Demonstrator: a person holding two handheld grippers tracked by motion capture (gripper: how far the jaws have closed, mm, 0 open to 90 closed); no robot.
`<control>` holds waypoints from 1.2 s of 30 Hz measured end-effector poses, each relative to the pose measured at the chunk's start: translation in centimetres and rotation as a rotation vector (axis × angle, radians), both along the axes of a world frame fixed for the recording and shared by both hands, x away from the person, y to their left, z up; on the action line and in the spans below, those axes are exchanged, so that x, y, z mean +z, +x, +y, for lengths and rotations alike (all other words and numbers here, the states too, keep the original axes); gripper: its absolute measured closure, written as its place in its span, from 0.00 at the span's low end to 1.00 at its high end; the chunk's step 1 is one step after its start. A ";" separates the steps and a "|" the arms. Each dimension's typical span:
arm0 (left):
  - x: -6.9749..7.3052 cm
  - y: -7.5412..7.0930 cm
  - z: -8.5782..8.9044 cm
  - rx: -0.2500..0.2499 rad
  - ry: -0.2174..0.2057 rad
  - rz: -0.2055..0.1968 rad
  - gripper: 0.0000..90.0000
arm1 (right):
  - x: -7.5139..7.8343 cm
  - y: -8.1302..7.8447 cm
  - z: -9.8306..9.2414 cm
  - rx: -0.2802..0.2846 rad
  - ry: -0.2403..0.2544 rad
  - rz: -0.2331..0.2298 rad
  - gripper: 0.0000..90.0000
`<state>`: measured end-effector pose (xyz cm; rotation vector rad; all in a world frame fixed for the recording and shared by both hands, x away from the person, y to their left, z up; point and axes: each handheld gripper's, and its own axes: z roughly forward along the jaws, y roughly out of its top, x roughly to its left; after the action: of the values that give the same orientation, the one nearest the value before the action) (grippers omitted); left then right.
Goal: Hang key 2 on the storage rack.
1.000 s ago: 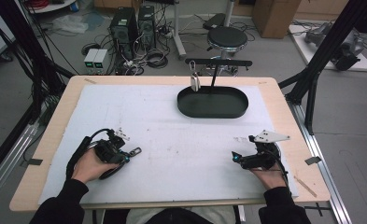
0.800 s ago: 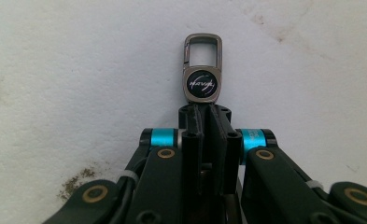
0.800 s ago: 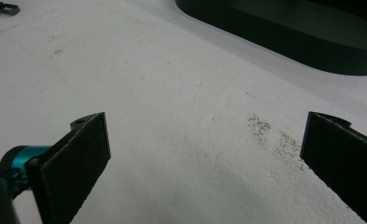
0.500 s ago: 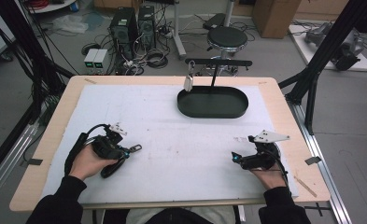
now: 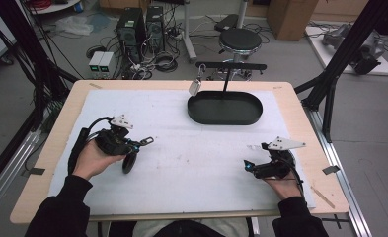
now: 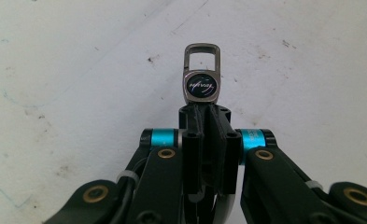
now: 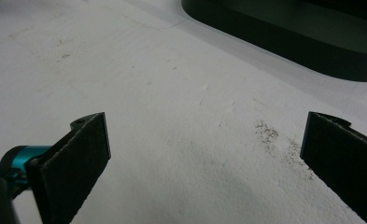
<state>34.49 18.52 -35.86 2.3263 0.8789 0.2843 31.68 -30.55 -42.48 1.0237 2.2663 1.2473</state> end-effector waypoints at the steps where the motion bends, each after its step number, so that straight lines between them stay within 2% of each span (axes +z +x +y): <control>1: 0.2 0.1 -0.2 -0.006 0.007 -0.004 0.93 | 0.0 0.0 0.0 0.001 0.000 0.000 0.01; 5: 1.3 0.7 -0.8 -0.019 -0.008 -0.020 0.93 | 0.0 0.1 0.2 0.003 -0.001 0.001 0.01; 8: 2.1 1.0 -1.4 -0.031 -0.003 -0.039 0.93 | 0.0 0.1 0.2 0.001 0.000 0.003 0.01; 15: 3.8 2.0 -2.8 -0.060 -0.029 -0.063 0.93 | 0.0 0.1 0.0 0.002 0.001 0.001 0.01; 18: 4.3 2.5 -3.4 -0.072 -0.019 -0.066 0.93 | 0.0 0.1 0.0 -0.002 0.002 0.004 0.01; 24: 5.3 3.2 -4.3 -0.090 -0.034 -0.073 0.93 | 0.0 0.1 0.0 -0.003 0.000 0.005 0.01; 27: 5.8 3.6 -4.7 -0.099 -0.023 -0.079 0.93 | 0.0 0.1 -0.1 -0.004 0.003 0.005 0.01; 32: 7.0 4.5 -5.4 -0.103 -0.022 -0.097 0.93 | 0.0 0.1 -0.2 -0.006 0.002 0.003 0.01; 36: 7.6 5.4 -6.0 -0.091 -0.033 -0.089 0.93 | 0.0 0.1 -0.2 -0.007 0.002 0.003 0.01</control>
<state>39.90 12.49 -28.25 2.2974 0.7269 0.3298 31.80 -30.72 -42.49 1.0342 2.2626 1.2461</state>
